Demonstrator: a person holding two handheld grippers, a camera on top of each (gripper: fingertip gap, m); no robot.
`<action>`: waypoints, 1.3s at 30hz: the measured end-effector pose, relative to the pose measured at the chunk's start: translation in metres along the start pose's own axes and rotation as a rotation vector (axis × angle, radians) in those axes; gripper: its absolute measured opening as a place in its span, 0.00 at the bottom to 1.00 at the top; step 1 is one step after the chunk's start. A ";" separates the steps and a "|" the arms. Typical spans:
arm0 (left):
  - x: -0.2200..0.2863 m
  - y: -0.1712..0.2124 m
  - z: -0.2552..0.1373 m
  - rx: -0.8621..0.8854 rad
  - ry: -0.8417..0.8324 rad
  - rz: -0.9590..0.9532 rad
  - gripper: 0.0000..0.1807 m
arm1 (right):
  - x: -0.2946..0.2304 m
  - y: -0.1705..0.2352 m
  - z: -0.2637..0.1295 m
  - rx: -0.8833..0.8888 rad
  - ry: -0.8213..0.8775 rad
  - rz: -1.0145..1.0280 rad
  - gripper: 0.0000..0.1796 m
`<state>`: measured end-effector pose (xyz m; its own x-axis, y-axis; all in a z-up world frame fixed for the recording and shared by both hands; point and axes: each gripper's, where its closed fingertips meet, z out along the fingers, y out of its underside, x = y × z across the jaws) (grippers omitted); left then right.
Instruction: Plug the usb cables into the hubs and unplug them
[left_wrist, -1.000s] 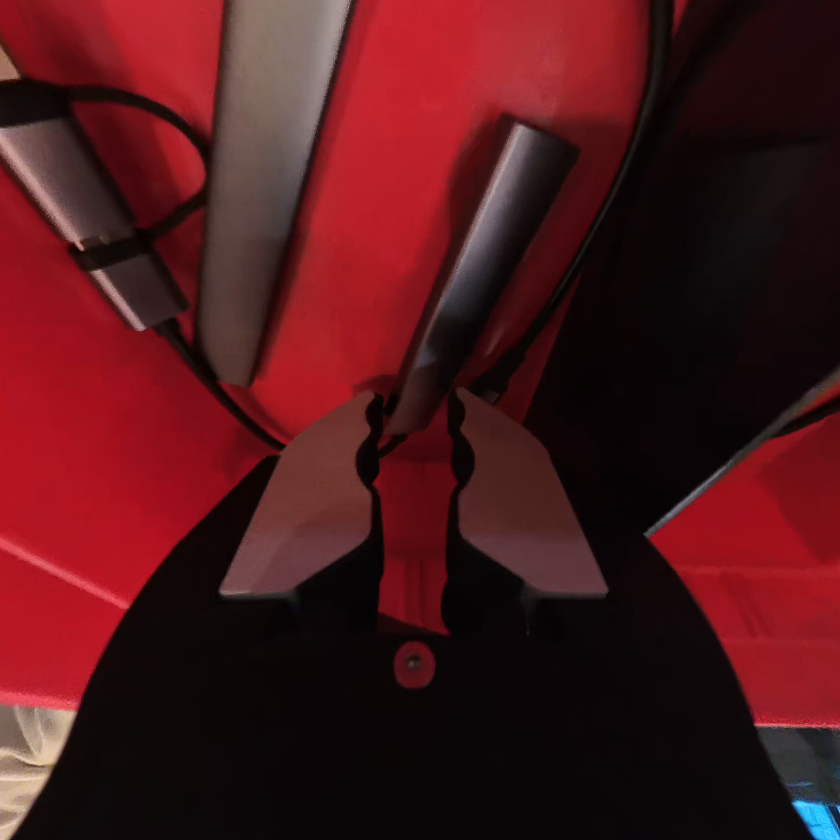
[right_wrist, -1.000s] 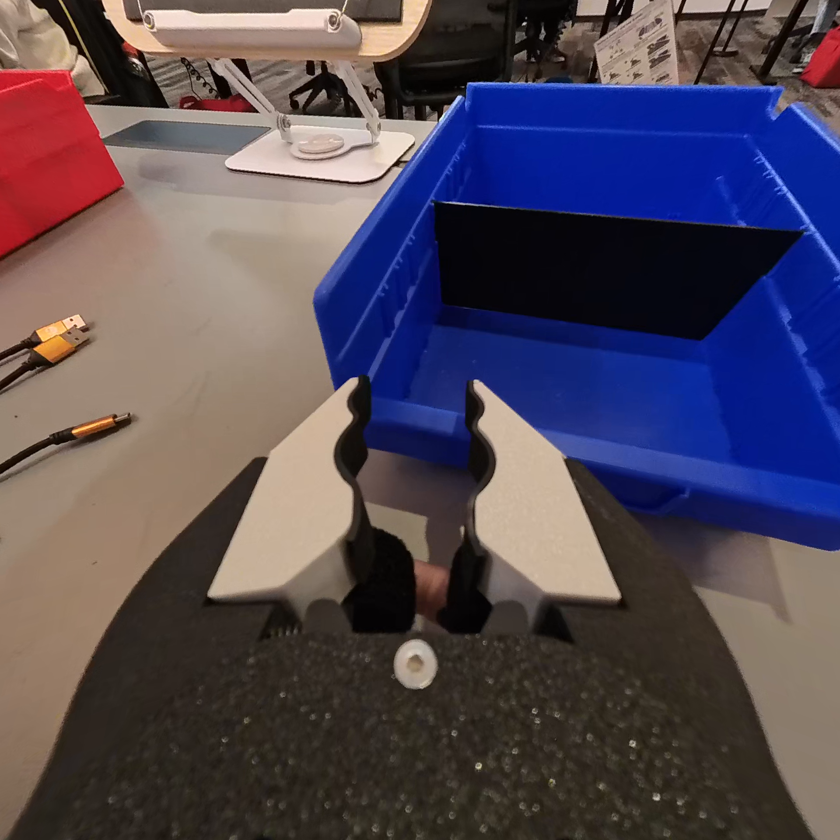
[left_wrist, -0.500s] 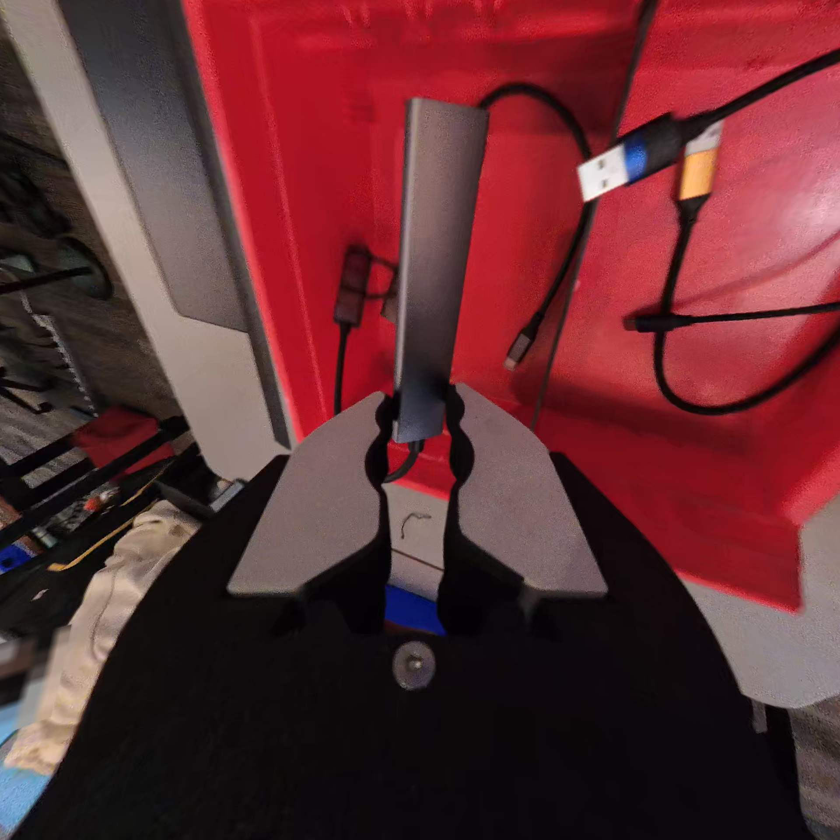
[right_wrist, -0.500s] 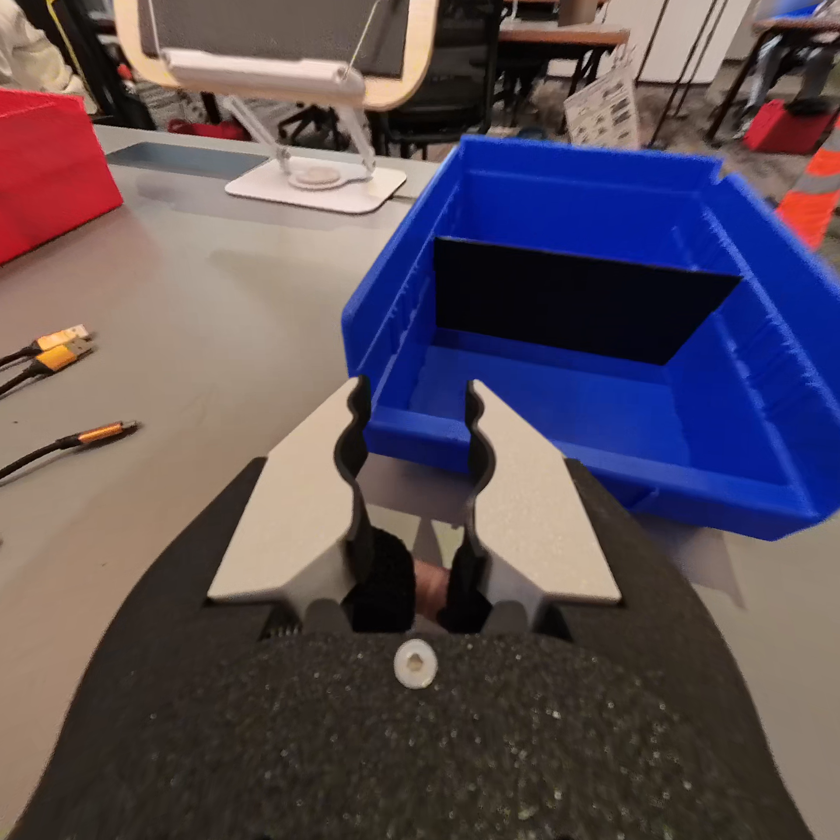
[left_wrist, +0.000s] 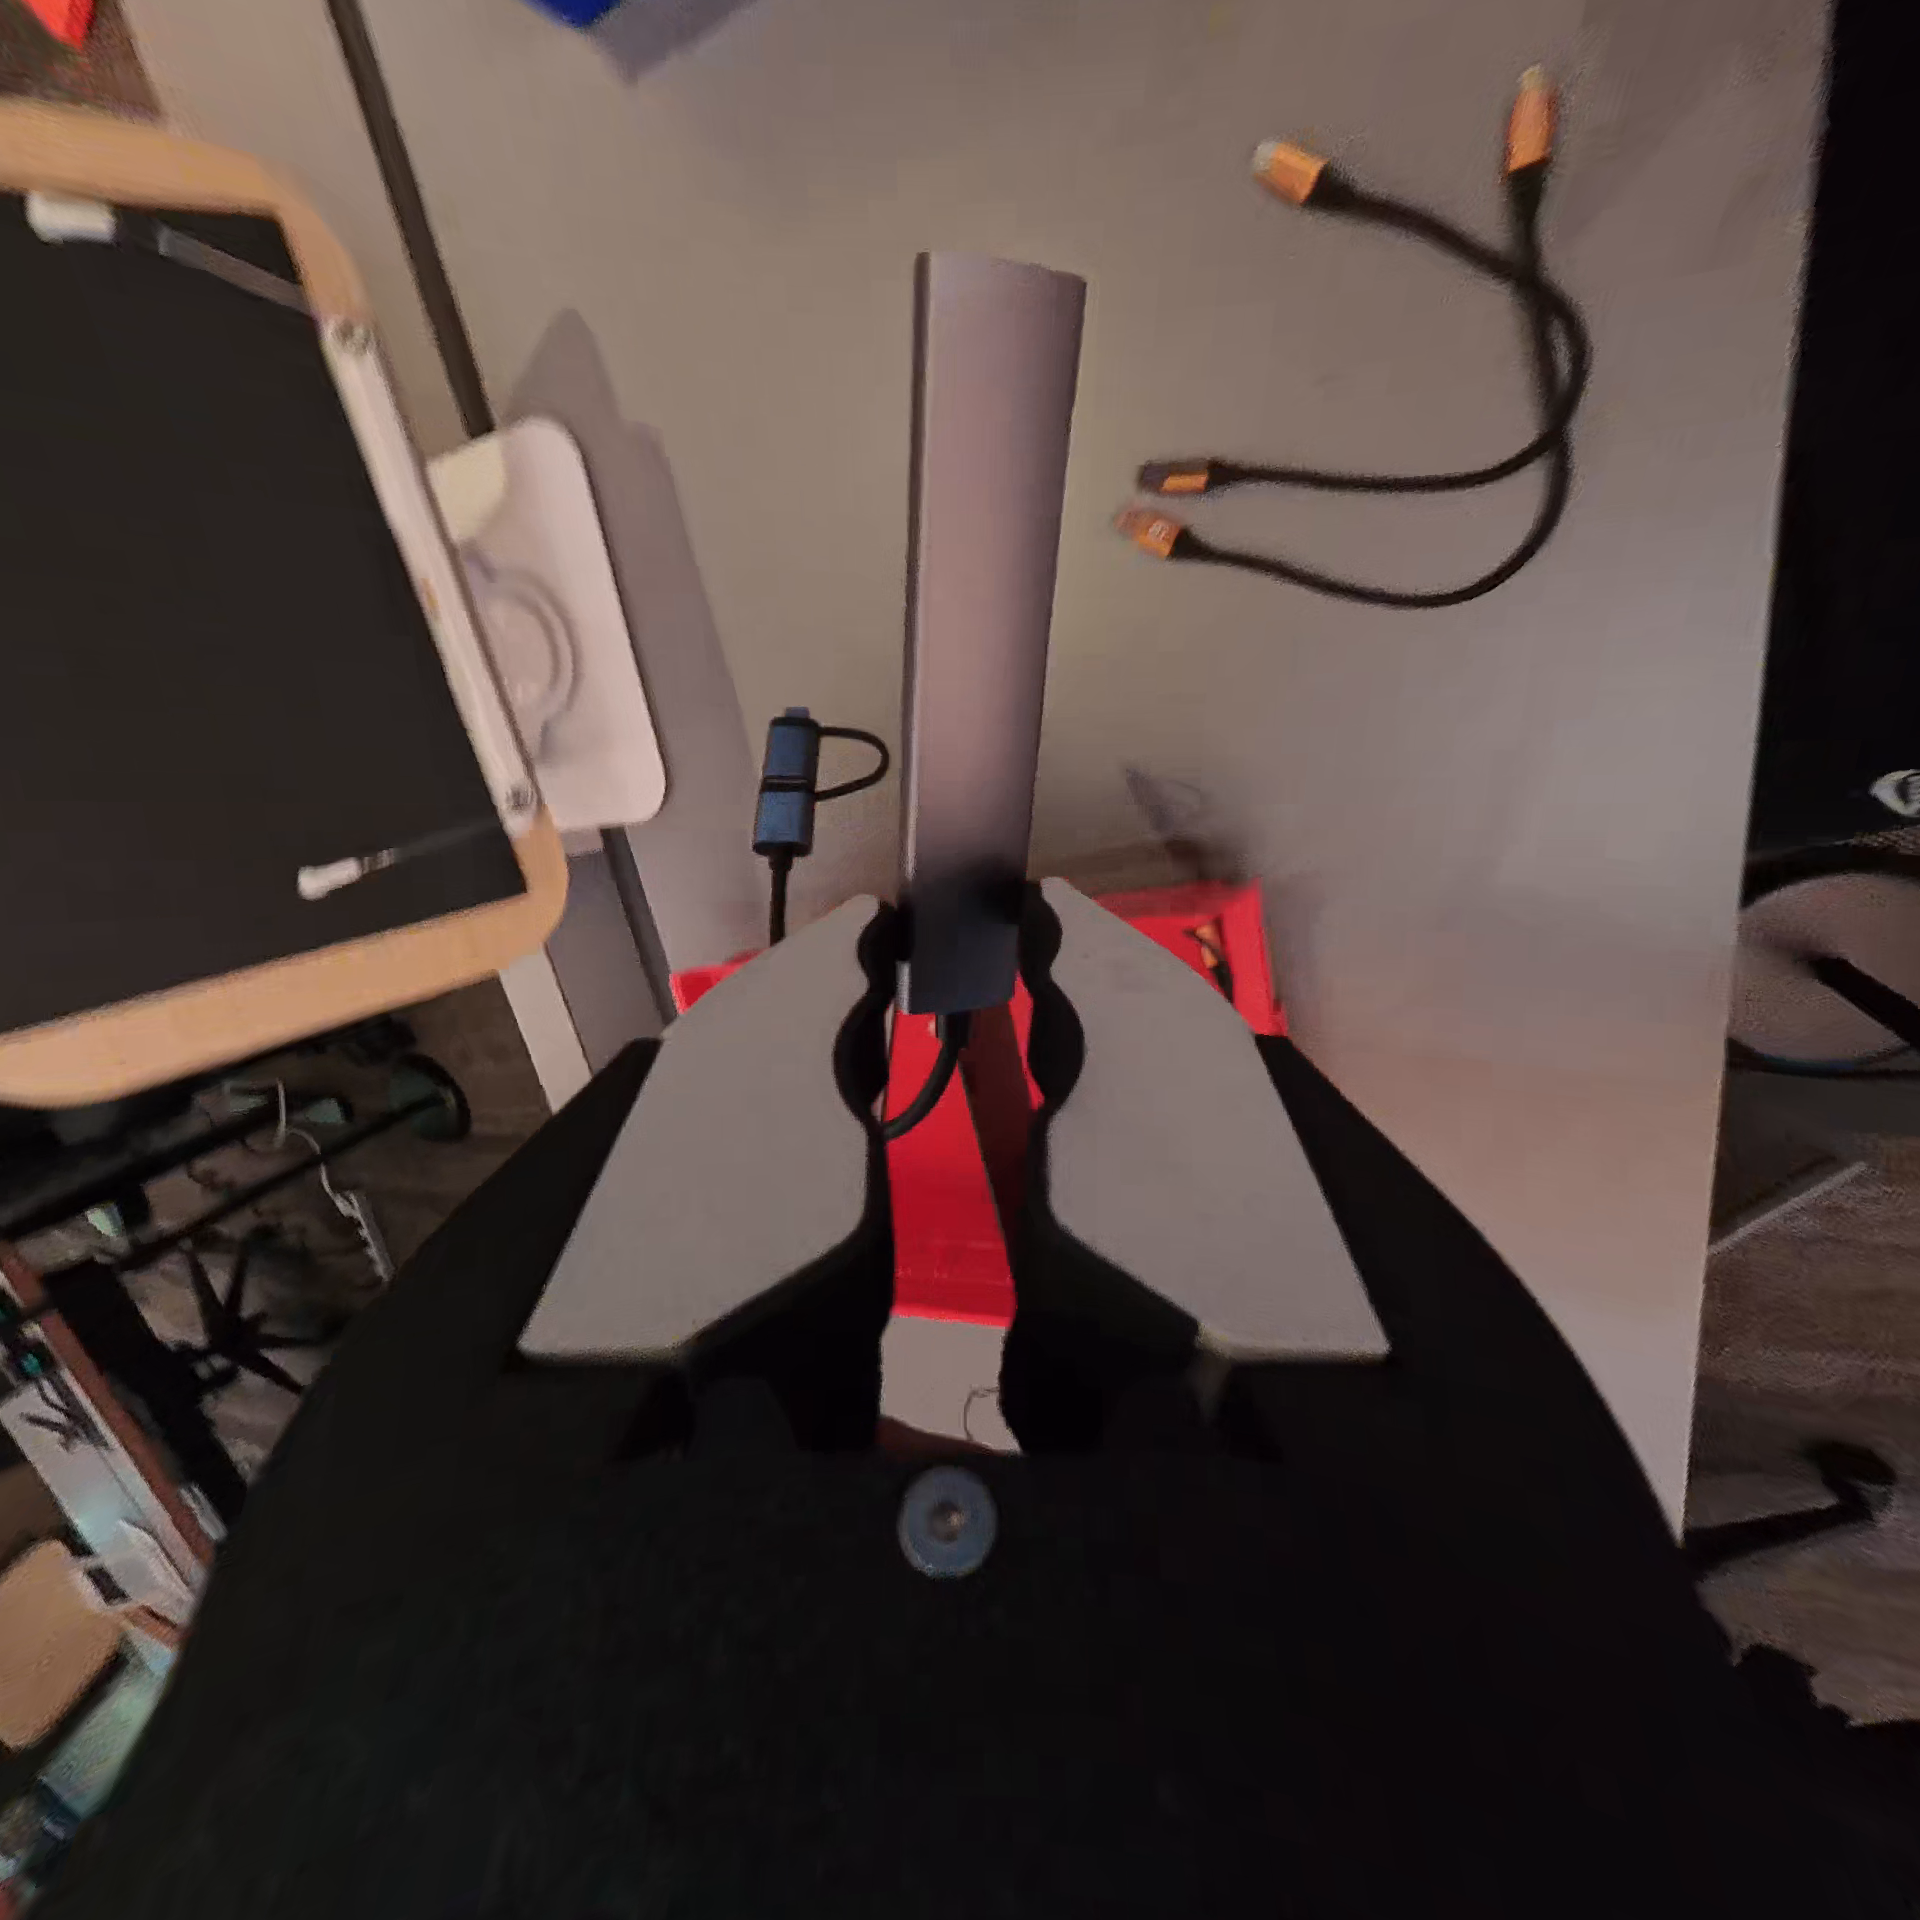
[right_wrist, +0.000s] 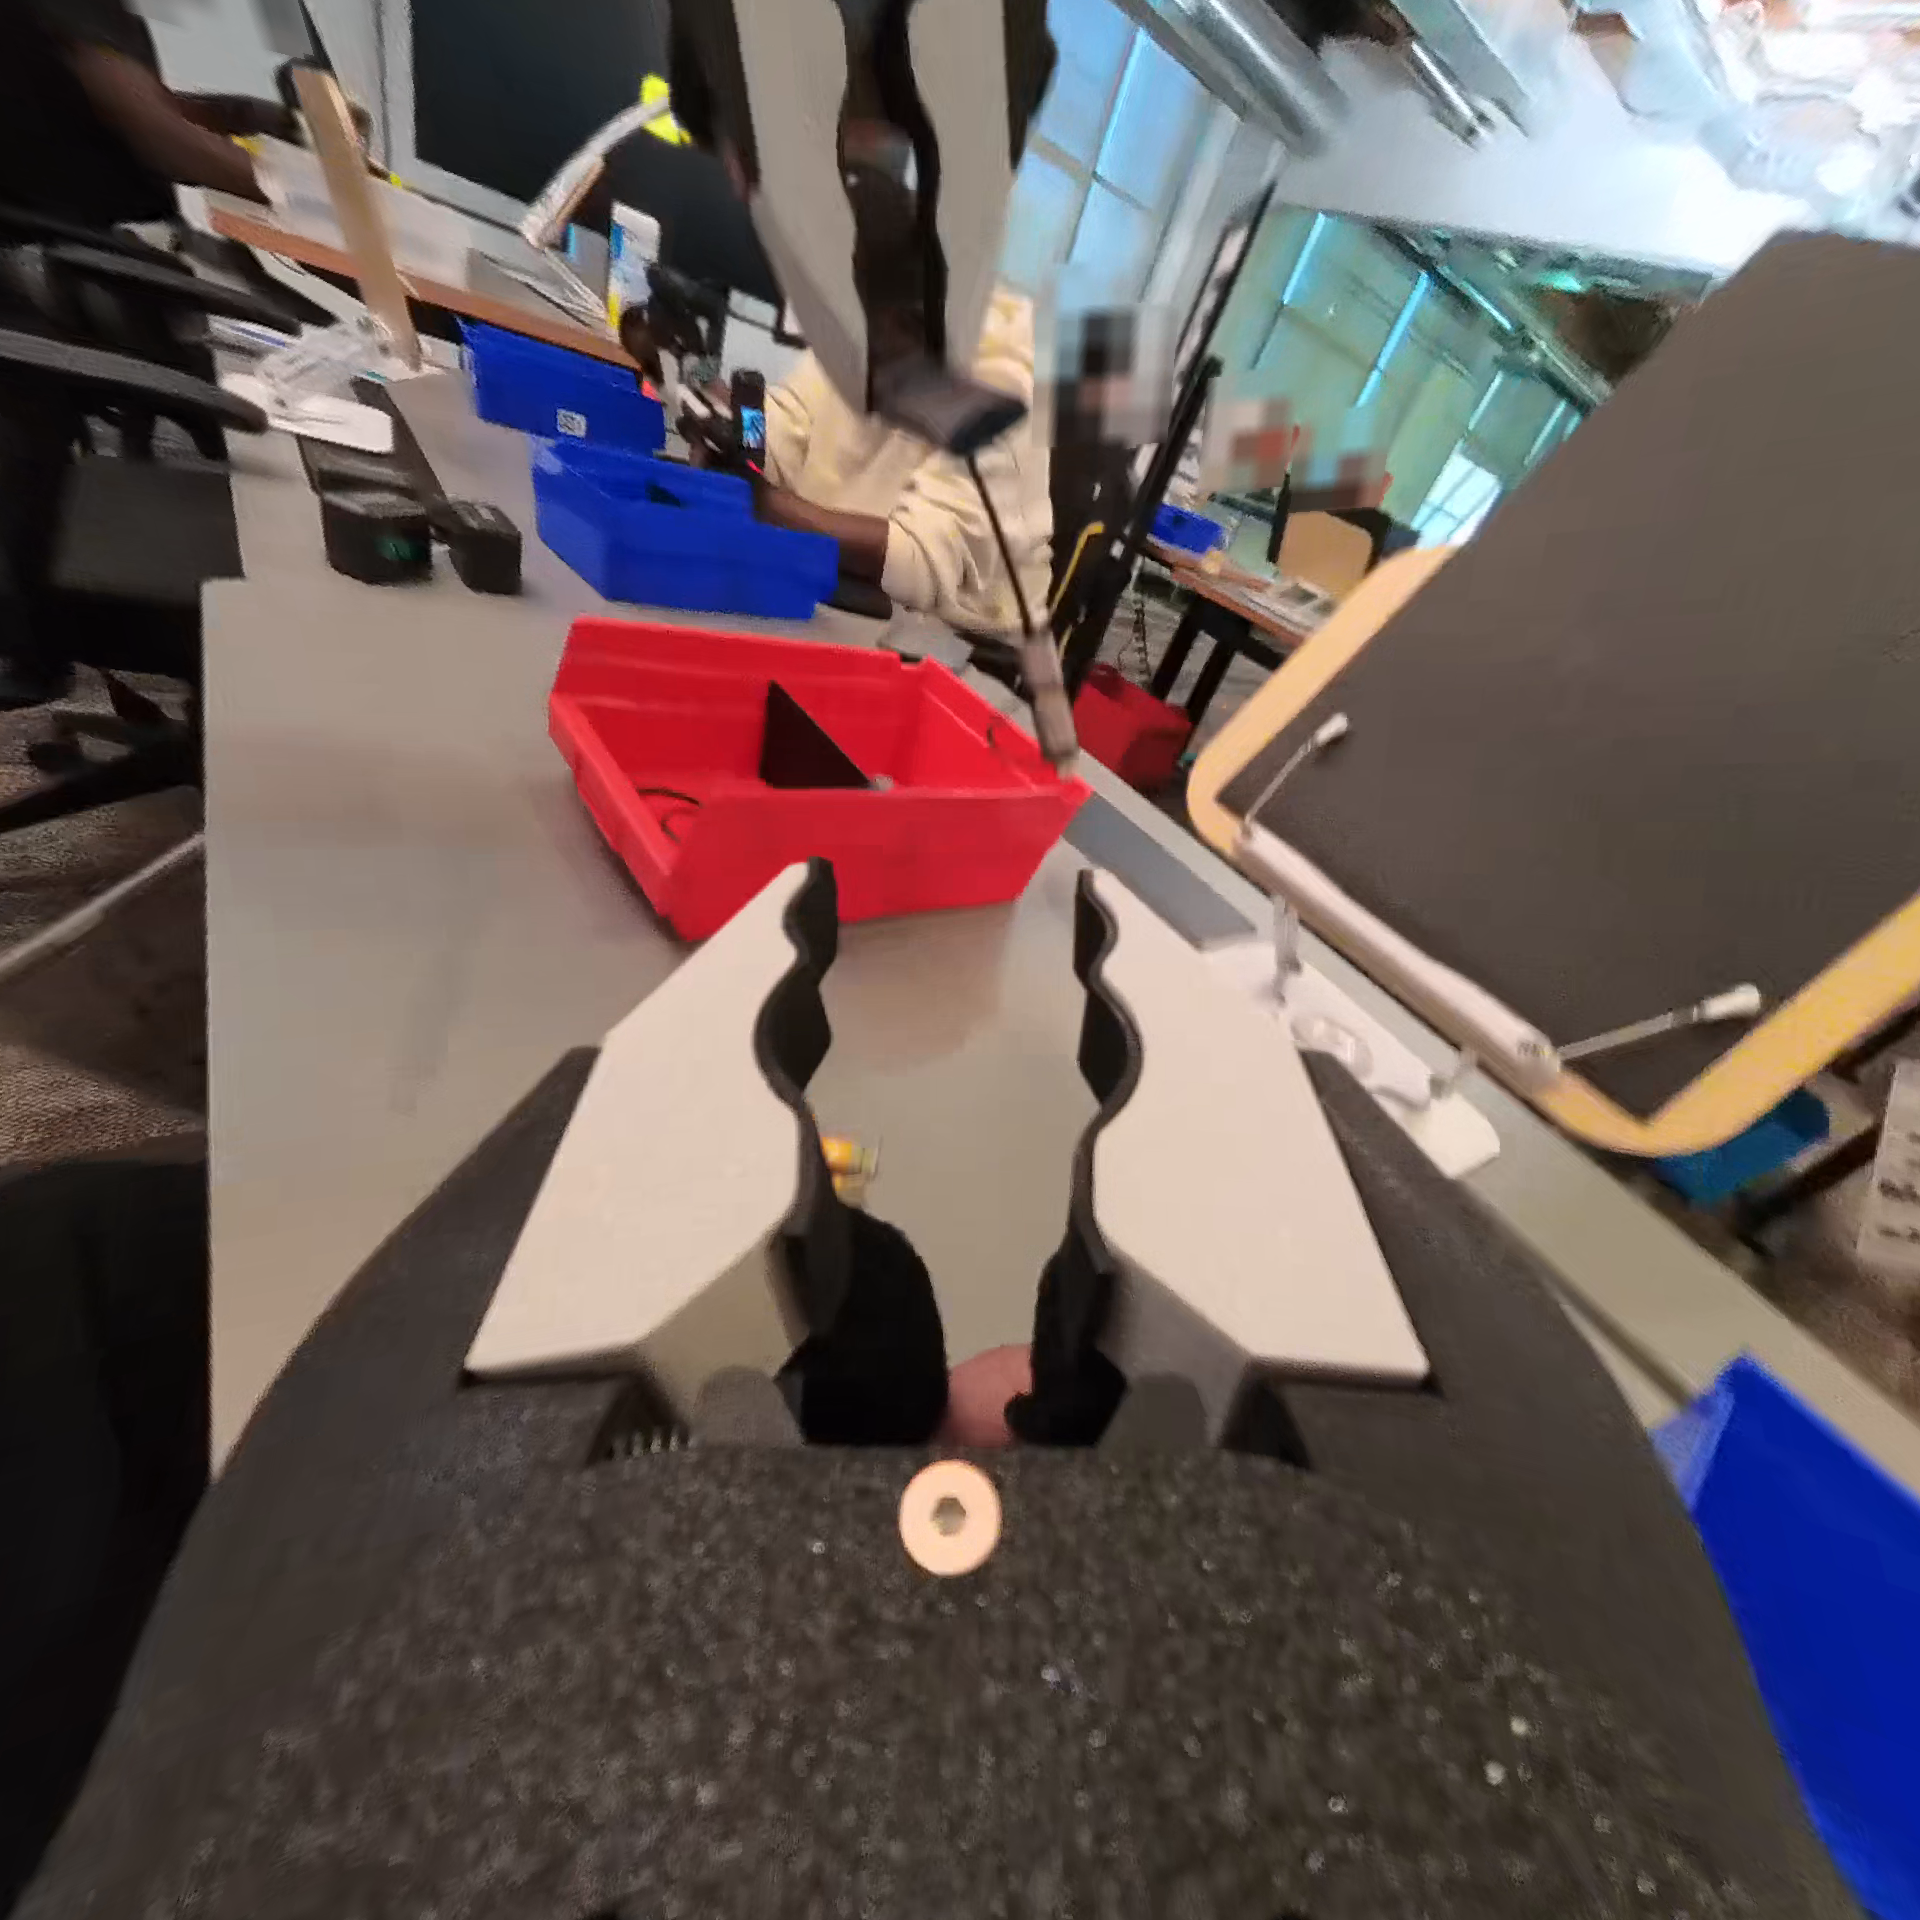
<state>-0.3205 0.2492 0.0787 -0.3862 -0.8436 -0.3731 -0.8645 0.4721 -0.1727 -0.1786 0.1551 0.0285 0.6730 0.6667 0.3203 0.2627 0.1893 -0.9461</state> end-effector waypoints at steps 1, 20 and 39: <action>0.006 -0.014 0.004 0.004 0.020 0.022 0.13 | 0.002 -0.012 0.007 0.010 -0.003 -0.017 0.25; 0.026 -0.102 0.074 0.226 -0.032 -0.094 0.16 | -0.006 0.051 0.023 -0.128 -0.185 0.298 0.12; 0.102 -0.130 0.144 1.175 0.269 -0.909 0.27 | -0.057 0.084 0.005 -0.083 -0.656 0.705 0.12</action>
<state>-0.2014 0.1392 -0.0681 -0.0348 -0.9118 0.4092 -0.1437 -0.4006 -0.9049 -0.1985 0.1367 -0.0691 0.1814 0.8823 -0.4343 0.0106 -0.4433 -0.8963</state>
